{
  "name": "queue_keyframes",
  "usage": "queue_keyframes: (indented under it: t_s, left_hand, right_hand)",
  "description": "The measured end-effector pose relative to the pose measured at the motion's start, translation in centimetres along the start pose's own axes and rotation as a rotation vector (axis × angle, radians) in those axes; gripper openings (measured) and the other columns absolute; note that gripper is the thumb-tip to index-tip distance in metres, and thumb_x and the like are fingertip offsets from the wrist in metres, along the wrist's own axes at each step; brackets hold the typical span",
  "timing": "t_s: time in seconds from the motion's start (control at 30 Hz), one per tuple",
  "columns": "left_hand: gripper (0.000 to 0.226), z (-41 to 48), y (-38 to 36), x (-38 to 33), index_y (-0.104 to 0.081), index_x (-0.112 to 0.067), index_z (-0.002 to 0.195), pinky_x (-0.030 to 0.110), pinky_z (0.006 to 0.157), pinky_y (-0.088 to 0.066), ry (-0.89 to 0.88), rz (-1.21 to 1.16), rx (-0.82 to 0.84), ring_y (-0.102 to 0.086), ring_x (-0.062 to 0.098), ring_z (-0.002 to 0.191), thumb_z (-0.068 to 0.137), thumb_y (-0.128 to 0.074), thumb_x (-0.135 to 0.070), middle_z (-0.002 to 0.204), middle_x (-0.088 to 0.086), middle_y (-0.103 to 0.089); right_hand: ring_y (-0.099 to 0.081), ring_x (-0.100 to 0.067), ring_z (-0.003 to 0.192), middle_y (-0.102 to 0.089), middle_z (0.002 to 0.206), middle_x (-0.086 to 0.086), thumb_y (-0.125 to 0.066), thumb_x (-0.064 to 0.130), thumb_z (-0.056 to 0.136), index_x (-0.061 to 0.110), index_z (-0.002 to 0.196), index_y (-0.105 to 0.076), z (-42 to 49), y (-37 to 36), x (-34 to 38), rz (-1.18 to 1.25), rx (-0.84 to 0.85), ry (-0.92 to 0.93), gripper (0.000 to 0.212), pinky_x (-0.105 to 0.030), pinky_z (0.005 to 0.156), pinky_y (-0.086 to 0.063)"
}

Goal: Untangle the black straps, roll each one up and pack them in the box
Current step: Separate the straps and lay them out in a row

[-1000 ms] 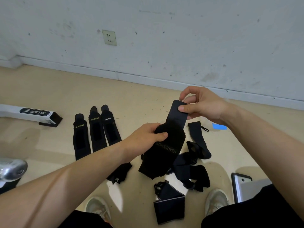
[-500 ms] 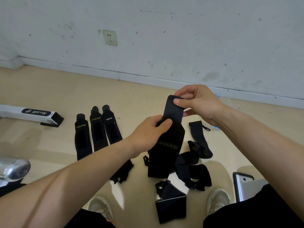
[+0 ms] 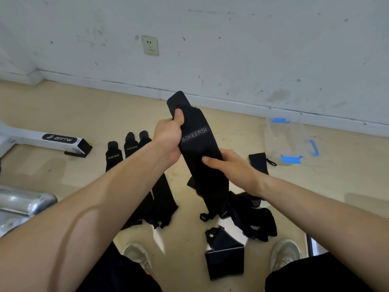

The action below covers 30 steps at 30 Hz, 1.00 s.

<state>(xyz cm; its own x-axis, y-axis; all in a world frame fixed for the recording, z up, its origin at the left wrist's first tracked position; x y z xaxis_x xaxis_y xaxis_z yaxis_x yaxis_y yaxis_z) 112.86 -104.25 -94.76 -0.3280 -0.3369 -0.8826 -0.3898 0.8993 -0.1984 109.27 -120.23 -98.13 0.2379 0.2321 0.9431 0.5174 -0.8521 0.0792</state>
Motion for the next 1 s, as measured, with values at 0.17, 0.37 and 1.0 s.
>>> queue_keyframes:
  t_s: [0.17,0.37,1.0]
  left_hand:
    - [0.035,0.6,0.4,-0.7,-0.069,-0.004,0.117,0.046,0.092,-0.061,0.003,-0.093,0.043,-0.075,0.028,0.103,0.105,-0.059,-0.035,0.112,0.011,-0.076]
    - [0.038,1.5,1.4,0.7,-0.058,-0.022,0.135,0.051,0.09,-0.06,-0.021,0.287,0.222,-0.07,0.029,0.112,0.099,-0.065,-0.011,0.123,0.004,-0.072]
    - [0.045,17.7,9.4,6.6,-0.055,-0.016,0.139,0.049,0.101,-0.056,-0.03,0.277,-0.197,-0.066,0.025,0.112,0.097,-0.071,-0.019,0.123,0.004,-0.068]
  right_hand:
    - [-0.074,-0.019,0.098,-0.076,0.107,-0.005,-0.054,0.042,0.103,0.017,0.11,-0.07,0.6,-0.2,-0.3,-0.118,-0.078,-0.004,0.031,-0.044,0.098,-0.056]
    - [-0.076,-0.017,0.082,-0.078,0.09,-0.003,-0.064,0.042,0.097,0.017,0.098,-0.075,1.5,-0.5,0.4,-0.024,-0.239,0.003,0.028,-0.036,0.084,-0.061]
    - [-0.073,-0.019,0.103,-0.077,0.111,-0.006,-0.069,0.025,0.096,0.013,0.119,-0.069,6.3,-4.0,-20.6,0.094,0.059,-0.386,0.026,-0.039,0.1,-0.055]
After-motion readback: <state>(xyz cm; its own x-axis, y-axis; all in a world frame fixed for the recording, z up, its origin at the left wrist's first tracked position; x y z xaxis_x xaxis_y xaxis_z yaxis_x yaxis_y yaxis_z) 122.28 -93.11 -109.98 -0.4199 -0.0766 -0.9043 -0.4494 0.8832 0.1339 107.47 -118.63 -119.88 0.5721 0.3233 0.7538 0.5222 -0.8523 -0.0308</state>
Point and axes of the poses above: each hand's wrist, its own z-axis towards the middle knuckle, its own y-axis out of the back of the hand, x = y × z, the point moved 8 cm from there along z, towards the middle knuckle
